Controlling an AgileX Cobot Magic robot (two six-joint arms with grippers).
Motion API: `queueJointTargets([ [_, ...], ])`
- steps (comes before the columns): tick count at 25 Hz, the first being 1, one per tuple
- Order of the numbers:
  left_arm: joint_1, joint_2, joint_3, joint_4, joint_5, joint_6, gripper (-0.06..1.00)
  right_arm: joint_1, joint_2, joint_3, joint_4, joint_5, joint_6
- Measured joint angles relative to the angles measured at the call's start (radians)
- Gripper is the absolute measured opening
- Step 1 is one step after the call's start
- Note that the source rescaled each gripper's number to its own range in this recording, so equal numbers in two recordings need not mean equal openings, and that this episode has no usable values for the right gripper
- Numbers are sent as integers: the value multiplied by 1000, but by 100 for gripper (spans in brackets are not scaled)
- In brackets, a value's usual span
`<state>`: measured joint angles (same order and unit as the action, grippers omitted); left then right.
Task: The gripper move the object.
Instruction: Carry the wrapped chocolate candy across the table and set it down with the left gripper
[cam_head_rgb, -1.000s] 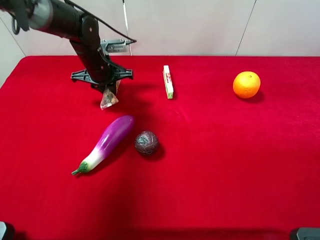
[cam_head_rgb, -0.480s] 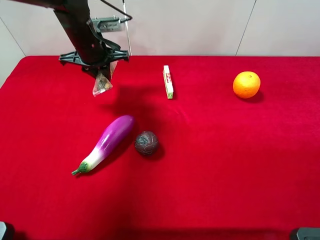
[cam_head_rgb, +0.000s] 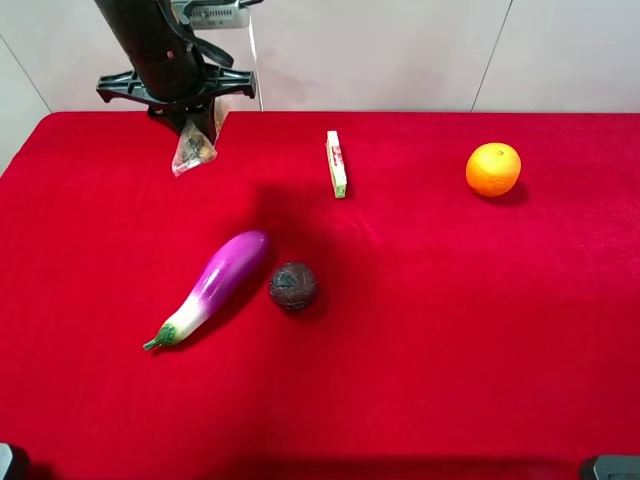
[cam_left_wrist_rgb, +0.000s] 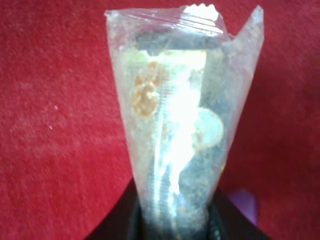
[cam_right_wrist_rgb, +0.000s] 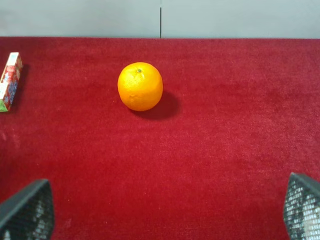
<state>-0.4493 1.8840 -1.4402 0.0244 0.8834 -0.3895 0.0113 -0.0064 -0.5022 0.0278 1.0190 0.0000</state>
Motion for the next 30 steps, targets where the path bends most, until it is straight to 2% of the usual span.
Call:
queueJointTargets([
  [10,-127,-11,-24,0,63,15,1,0,0,0,0,0,0],
  [30,-395,-11,-44,3,98,15,1,0,0,0,0,0,0],
])
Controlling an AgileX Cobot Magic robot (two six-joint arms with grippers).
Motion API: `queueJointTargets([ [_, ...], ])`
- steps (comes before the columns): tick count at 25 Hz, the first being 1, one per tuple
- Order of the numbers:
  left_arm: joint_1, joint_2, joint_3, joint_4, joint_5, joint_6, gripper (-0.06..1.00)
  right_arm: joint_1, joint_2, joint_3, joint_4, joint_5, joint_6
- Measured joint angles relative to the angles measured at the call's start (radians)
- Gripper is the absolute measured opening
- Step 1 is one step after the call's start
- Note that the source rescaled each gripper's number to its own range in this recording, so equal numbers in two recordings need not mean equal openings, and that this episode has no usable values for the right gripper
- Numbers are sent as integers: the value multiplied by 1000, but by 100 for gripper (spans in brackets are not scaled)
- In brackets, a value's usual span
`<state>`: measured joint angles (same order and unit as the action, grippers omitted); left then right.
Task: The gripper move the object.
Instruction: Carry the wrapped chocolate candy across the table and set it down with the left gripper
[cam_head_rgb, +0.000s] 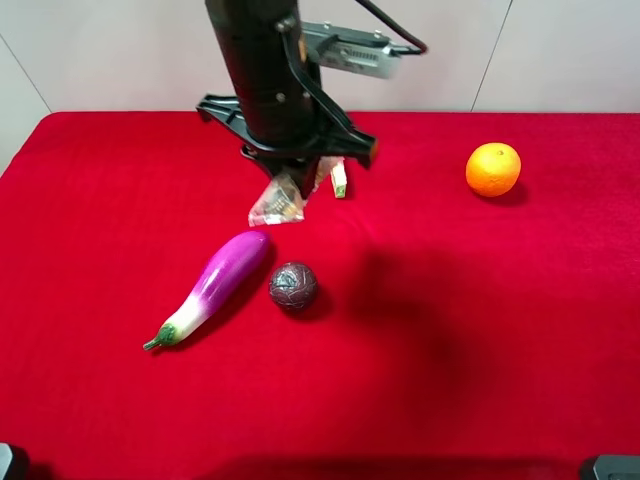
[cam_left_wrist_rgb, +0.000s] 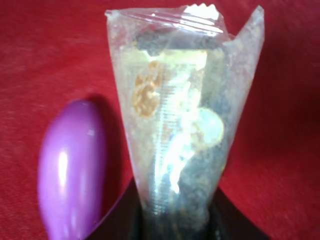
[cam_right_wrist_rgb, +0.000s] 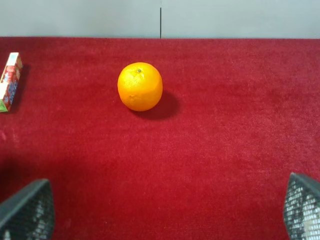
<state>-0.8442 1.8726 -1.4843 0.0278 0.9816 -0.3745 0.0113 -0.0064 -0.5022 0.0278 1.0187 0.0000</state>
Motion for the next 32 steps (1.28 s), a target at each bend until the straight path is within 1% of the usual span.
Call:
queueJointTargets([
  [8,-110,0,0,4,5,-7,1,0,0,0,0,0,0],
  [13,-172,0,0,39,-3,-25,1,0,0,0,0,0,0],
  [22,-221,24,0,47,-29,-42,1,0,0,0,0,0,0],
  [32,-241,116,0,48,-69,-42,0,0,0,0,0,0,0],
])
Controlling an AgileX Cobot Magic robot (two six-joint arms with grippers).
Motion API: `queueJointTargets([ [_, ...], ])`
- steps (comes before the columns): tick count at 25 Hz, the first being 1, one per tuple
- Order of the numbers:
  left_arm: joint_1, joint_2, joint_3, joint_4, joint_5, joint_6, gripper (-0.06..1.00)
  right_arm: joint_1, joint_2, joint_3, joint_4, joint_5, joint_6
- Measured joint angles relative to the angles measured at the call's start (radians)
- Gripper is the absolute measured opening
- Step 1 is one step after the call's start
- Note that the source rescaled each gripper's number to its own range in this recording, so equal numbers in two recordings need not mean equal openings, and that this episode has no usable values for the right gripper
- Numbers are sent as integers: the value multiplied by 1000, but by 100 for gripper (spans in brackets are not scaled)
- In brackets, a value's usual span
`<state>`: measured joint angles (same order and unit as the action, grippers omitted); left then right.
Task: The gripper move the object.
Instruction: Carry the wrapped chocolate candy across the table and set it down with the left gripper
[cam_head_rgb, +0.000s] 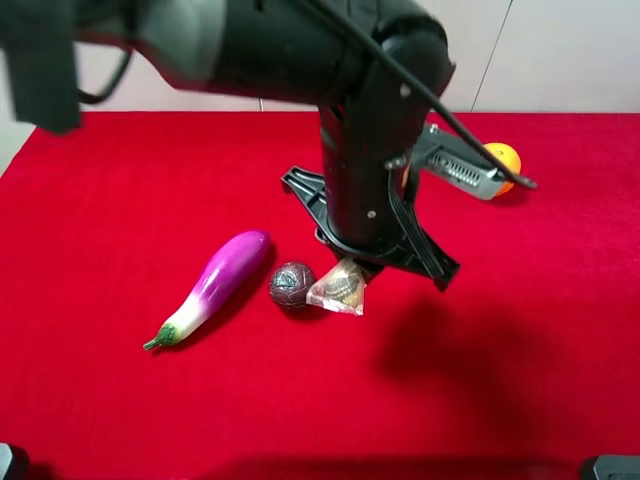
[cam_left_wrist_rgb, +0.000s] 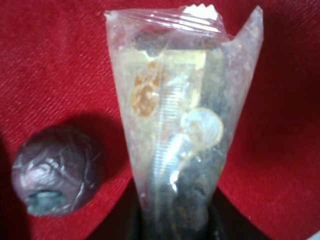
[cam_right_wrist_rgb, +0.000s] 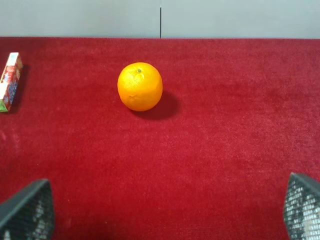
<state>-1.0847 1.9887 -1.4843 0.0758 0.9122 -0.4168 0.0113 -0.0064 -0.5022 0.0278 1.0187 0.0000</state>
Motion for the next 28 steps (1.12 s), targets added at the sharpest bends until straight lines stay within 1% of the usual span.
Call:
queueJointTargets([
  [5,-4,54,0,-4,-27,0,0,0,0,0,0,0,0],
  [10,-7,101,1,-4,-90,-2,0,0,0,0,0,0,0],
  [20,-8,169,1,1,-161,-3,0,0,0,0,0,0,0],
  [28,-8,212,1,3,-176,-4,0,0,0,0,0,0,0],
])
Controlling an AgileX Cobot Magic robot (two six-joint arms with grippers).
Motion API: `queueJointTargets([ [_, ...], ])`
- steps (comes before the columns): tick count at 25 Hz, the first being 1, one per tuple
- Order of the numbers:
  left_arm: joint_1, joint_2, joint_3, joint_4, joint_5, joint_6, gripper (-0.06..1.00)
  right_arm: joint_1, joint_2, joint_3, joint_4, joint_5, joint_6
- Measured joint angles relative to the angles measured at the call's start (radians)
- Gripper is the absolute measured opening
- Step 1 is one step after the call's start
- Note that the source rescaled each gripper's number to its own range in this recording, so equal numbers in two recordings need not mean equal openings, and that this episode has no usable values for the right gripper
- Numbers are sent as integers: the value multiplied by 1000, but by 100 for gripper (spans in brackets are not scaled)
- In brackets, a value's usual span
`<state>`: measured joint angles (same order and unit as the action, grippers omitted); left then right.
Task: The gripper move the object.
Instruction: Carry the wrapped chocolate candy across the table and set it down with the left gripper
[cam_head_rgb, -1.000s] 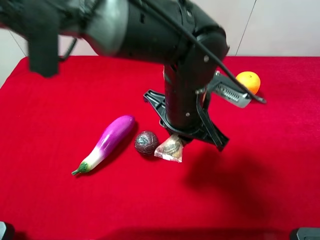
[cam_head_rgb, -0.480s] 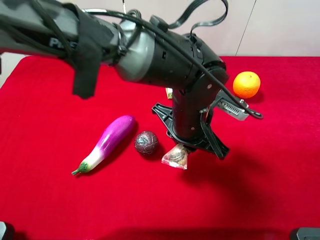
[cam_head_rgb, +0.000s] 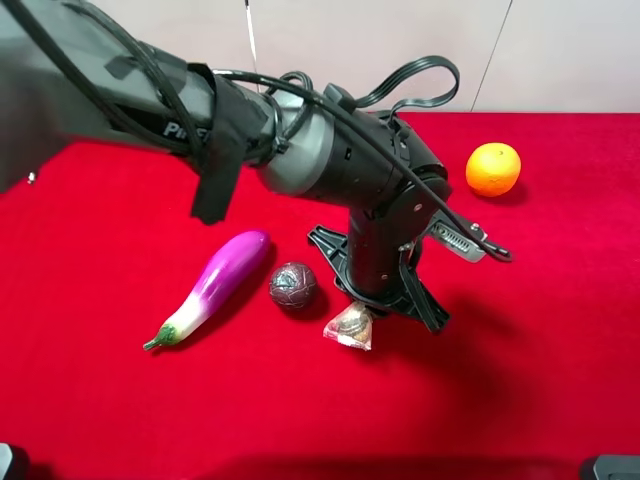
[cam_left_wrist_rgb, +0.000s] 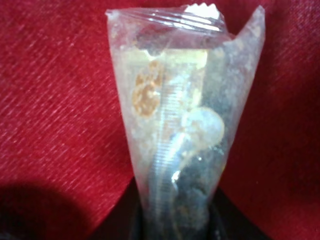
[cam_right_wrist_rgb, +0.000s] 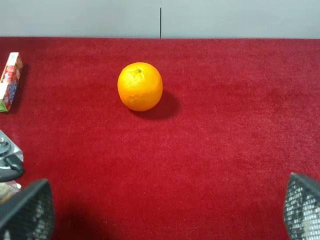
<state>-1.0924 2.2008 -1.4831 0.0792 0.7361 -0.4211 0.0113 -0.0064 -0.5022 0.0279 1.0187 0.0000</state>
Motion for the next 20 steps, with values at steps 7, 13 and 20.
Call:
queueJointTargets([
  [7,0,2,0,5,52,-36,0,0,0,0,0,0,0],
  [13,0,2,0,41,69,-95,0,0,0,0,0,0,-5],
  [20,0,2,0,45,69,-103,4,0,0,0,0,0,0],
])
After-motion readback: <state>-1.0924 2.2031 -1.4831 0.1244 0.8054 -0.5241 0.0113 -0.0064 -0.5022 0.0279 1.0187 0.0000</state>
